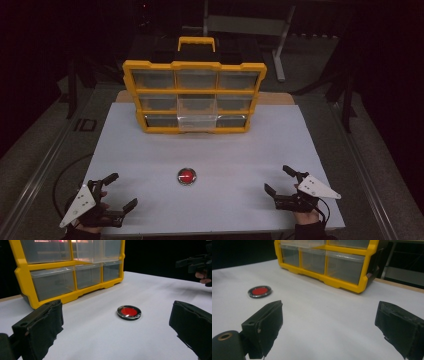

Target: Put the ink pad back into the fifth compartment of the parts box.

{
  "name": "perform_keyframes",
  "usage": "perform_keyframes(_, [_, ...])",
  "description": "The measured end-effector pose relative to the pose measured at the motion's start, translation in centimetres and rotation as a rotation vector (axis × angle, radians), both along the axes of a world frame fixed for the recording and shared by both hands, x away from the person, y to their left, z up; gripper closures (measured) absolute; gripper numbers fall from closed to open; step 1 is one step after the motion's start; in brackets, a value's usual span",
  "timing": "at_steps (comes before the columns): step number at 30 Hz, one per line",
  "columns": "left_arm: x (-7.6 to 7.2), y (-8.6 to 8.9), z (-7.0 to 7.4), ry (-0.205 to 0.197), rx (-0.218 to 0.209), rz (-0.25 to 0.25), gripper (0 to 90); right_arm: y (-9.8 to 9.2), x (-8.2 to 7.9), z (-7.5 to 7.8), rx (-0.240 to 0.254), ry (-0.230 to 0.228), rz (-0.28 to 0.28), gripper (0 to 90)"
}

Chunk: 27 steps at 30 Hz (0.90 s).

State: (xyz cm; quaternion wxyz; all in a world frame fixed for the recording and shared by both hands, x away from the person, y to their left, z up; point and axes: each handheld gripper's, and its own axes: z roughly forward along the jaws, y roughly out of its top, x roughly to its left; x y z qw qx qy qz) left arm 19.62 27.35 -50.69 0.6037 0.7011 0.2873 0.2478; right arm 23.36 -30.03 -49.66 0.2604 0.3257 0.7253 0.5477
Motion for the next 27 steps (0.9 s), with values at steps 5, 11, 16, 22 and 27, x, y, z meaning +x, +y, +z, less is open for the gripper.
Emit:
perform_keyframes(5, [-0.04, 0.09, -0.07, 0.005, 0.011, 0.004, 0.1, 0.14, -0.42, 0.09, -0.002, -0.019, 0.003, 7.9])
perform_keyframes(11, [-0.19, 0.14, -0.04, 0.001, 0.021, 0.002, 0.1, 0.32, -0.64, 0.24, -0.03, -0.023, 0.003, 7.9])
perform_keyframes(16, [-0.18, 0.12, 0.01, 0.003, 0.022, 0.003, 0.1, 0.22, -0.73, 0.38, -0.015, -0.022, -0.003, 7.9])
perform_keyframes(22, [-0.16, 0.01, -0.07, 0.015, 0.023, 0.001, 0.1, 0.23, -0.77, 0.49, -0.007, -0.018, 0.002, 7.9])
perform_keyframes(27, [-0.16, -0.16, 0.0, 0.027, 0.026, -0.003, 0.1, 0.31, -0.79, 0.5, -0.012, -0.021, 0.006, 7.9])
